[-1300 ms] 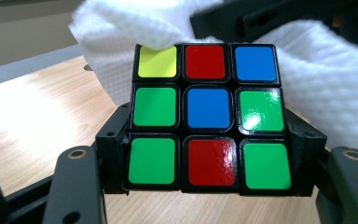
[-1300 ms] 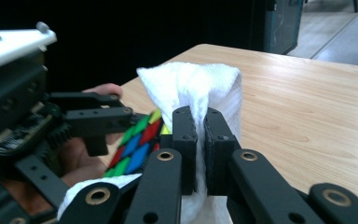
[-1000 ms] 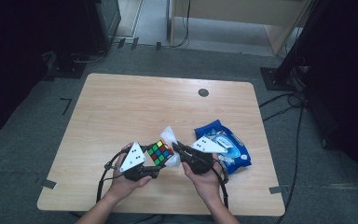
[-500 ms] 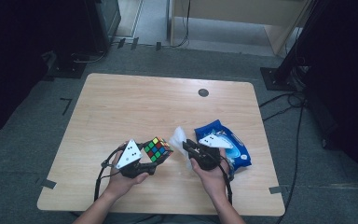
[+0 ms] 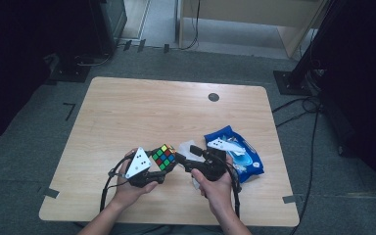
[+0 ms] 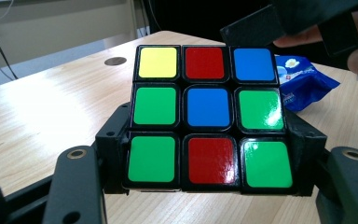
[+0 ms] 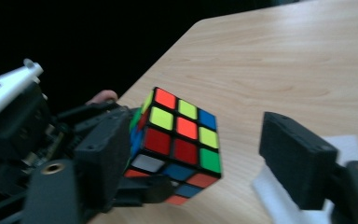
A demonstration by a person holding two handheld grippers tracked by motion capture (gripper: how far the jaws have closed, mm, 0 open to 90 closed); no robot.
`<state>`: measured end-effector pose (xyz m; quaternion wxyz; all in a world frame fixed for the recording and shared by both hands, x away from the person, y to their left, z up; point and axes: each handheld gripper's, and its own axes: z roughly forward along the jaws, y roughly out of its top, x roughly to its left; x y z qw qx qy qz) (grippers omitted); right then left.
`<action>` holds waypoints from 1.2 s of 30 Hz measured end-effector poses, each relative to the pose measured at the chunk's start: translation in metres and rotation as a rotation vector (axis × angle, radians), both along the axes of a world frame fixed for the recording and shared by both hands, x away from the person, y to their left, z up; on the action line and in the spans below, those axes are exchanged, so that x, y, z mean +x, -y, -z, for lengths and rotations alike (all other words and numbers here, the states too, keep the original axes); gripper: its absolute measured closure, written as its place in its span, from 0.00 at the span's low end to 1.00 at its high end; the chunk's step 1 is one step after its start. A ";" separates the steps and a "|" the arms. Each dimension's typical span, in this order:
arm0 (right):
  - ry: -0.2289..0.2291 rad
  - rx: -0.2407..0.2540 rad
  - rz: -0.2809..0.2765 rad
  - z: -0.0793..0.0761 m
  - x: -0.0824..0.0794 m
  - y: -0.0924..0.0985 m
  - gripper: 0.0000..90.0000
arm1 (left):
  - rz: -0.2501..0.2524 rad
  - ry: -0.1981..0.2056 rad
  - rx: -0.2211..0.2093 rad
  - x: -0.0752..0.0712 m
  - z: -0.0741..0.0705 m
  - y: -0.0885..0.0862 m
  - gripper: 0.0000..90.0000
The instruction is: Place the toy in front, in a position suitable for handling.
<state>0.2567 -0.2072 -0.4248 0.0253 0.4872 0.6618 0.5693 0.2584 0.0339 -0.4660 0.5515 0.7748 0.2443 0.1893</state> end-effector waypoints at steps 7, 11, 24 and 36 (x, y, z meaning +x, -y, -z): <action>-0.162 0.127 -0.005 0.014 0.009 -0.003 0.18 | 0.000 0.028 0.013 -0.004 0.001 0.006 0.38; -0.221 0.161 -0.021 0.021 0.012 -0.008 0.18 | 0.001 0.037 0.019 -0.005 0.002 0.008 0.38; -0.253 0.193 -0.033 0.027 0.012 -0.011 0.37 | 0.018 0.042 0.019 -0.008 0.002 0.011 0.38; 0.094 -0.339 0.006 0.001 -0.012 -0.043 0.39 | 0.016 0.022 0.061 -0.006 0.004 0.016 0.37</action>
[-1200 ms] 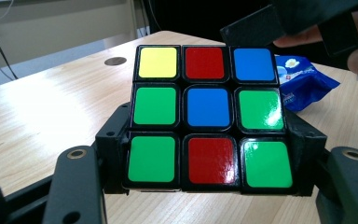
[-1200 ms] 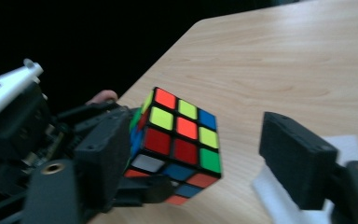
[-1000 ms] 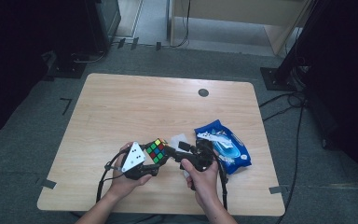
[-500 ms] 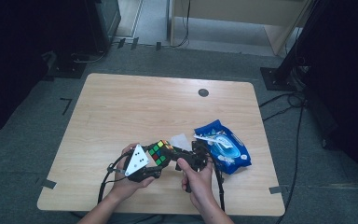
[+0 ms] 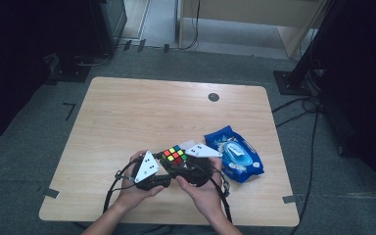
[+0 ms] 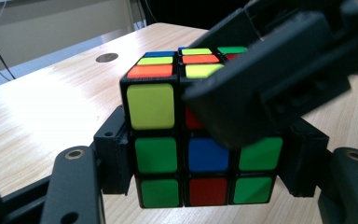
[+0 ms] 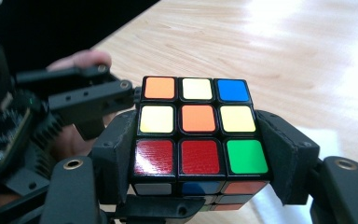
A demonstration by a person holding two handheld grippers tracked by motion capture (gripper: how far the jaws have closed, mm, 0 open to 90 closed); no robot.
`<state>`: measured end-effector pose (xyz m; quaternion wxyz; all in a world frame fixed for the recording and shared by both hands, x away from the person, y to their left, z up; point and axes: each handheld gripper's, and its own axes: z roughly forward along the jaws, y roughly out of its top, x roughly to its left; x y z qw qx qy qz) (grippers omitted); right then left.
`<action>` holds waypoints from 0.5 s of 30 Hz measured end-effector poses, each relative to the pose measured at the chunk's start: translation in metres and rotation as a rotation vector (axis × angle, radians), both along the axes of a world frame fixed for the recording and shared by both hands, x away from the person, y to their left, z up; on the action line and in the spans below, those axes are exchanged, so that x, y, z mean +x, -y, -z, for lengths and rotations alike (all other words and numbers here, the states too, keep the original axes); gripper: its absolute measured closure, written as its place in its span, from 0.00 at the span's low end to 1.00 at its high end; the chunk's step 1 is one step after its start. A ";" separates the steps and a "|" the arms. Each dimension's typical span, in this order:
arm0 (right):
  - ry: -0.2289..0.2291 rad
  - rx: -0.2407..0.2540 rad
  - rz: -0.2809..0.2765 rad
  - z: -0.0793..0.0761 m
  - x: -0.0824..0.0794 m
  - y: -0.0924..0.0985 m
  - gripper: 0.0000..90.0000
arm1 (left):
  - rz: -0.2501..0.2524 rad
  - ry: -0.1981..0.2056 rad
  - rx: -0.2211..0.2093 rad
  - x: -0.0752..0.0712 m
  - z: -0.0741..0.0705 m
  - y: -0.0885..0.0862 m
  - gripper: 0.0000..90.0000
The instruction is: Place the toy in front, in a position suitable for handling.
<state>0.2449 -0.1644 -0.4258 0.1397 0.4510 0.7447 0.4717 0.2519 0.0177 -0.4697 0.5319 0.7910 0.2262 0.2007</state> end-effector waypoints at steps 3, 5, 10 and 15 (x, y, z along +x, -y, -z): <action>0.044 -0.083 -0.012 -0.002 -0.004 -0.007 0.39 | 0.002 -0.010 0.010 0.001 0.001 0.001 0.36; 0.043 -0.109 -0.016 -0.002 -0.003 -0.010 0.38 | -0.003 -0.010 0.019 0.001 0.001 0.001 0.37; 0.019 -0.004 -0.062 -0.004 0.002 -0.001 0.30 | -0.013 -0.044 -0.006 0.006 -0.002 -0.004 0.38; 0.068 0.130 -0.048 -0.012 0.002 0.020 0.28 | -0.070 -0.139 -0.086 0.022 -0.003 -0.023 0.38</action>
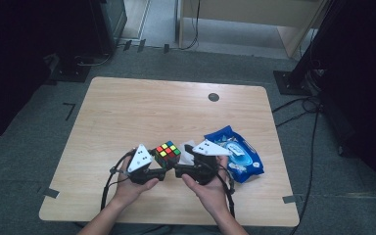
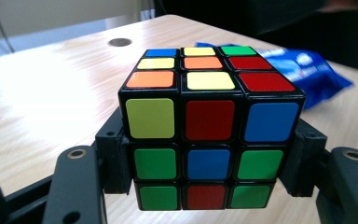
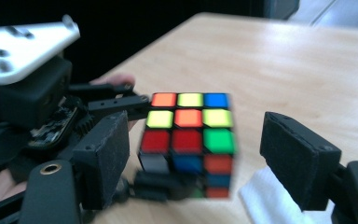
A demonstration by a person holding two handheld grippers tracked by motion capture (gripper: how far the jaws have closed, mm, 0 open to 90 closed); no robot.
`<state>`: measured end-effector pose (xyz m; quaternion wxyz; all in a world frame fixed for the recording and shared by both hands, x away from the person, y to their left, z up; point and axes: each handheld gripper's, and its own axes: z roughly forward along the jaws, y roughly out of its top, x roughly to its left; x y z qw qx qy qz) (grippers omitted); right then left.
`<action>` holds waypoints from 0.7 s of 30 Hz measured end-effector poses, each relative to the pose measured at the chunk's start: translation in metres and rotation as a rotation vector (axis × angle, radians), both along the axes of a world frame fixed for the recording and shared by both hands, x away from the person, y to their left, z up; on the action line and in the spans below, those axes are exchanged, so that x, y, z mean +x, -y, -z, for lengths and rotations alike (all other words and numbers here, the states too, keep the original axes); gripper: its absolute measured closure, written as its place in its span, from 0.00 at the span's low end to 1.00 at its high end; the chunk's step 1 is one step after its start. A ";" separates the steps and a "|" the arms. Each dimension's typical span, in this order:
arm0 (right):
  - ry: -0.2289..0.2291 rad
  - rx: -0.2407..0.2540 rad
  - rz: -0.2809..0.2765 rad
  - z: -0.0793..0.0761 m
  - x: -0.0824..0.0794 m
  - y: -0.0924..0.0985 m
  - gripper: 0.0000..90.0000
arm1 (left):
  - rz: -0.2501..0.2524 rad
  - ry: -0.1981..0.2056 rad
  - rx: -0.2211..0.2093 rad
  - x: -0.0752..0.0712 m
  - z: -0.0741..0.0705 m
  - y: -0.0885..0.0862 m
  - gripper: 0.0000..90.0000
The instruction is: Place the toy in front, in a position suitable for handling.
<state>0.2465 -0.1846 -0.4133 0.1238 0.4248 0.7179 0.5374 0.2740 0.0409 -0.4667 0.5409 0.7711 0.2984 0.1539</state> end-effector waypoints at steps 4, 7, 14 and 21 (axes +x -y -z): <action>0.012 0.061 0.015 0.012 0.000 0.012 0.32 | -0.047 -0.043 -0.072 0.010 -0.004 -0.018 0.38; 0.004 0.024 -0.011 0.030 0.001 0.008 0.32 | -0.060 -0.055 -0.107 0.013 -0.009 -0.026 0.38; 0.052 -0.029 -0.045 0.047 -0.001 -0.025 0.26 | -0.023 -0.072 -0.137 0.008 -0.015 -0.019 0.38; 0.099 -0.073 -0.008 0.052 -0.001 -0.034 0.30 | 0.005 -0.091 -0.144 0.005 -0.015 -0.011 0.38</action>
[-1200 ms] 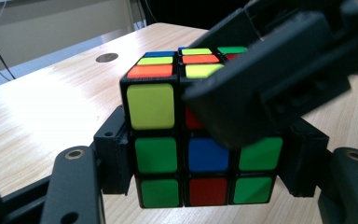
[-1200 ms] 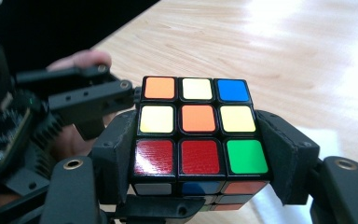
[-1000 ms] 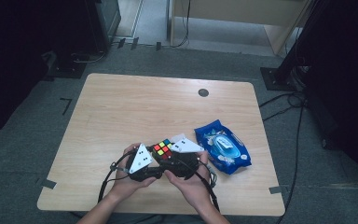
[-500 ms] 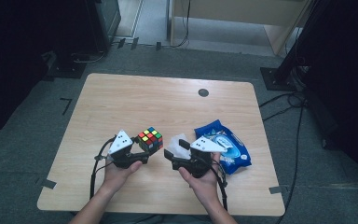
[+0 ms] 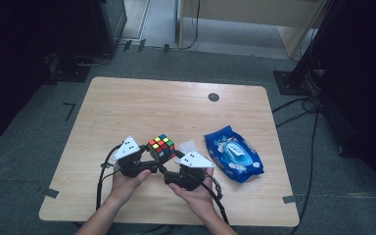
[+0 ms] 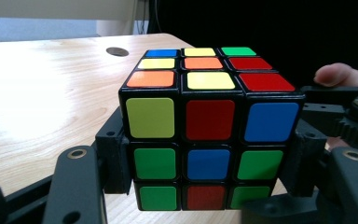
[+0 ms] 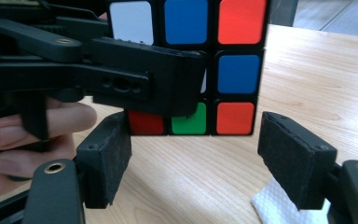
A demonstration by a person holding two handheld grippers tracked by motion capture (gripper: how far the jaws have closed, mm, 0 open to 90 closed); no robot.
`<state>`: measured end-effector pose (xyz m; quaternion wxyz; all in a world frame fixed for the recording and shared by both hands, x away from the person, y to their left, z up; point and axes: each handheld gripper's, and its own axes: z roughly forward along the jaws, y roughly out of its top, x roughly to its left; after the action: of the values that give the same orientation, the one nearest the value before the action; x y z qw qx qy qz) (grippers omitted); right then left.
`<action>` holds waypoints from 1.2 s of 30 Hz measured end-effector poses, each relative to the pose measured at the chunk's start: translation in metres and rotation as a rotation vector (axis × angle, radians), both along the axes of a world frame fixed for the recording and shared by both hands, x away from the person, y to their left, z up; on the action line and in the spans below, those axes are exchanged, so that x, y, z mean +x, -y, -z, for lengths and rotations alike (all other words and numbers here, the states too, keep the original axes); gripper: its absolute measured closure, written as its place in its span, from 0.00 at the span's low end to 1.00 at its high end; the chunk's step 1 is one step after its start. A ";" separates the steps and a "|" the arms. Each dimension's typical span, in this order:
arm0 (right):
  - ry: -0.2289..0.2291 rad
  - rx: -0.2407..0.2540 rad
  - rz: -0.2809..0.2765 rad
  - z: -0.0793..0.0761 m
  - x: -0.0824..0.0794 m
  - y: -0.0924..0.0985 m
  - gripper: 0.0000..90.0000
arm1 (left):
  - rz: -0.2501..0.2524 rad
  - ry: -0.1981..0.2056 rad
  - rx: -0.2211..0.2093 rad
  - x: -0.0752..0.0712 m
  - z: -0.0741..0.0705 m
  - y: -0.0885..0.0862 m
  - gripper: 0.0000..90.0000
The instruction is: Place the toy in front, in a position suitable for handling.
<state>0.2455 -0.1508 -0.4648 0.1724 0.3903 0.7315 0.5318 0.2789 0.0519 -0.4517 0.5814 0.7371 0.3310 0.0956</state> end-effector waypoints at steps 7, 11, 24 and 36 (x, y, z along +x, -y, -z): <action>0.061 -0.044 -0.001 0.003 -0.004 -0.003 0.39 | 0.011 0.001 0.014 -0.001 0.000 0.002 0.38; 0.093 -0.089 -0.034 0.003 -0.003 0.000 0.39 | 0.031 -0.010 0.026 0.000 -0.001 0.002 0.38; 0.374 -0.444 -0.074 0.005 -0.012 0.000 0.39 | 0.106 -0.098 0.056 0.006 -0.004 0.004 0.37; 0.319 -0.397 -0.117 0.004 -0.007 0.010 0.35 | 0.073 -0.082 0.054 0.008 -0.006 -0.005 0.38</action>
<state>0.2384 -0.1609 -0.4685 0.3276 0.2169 0.8064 0.4420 0.2871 0.0572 -0.4459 0.5501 0.7676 0.3246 0.0528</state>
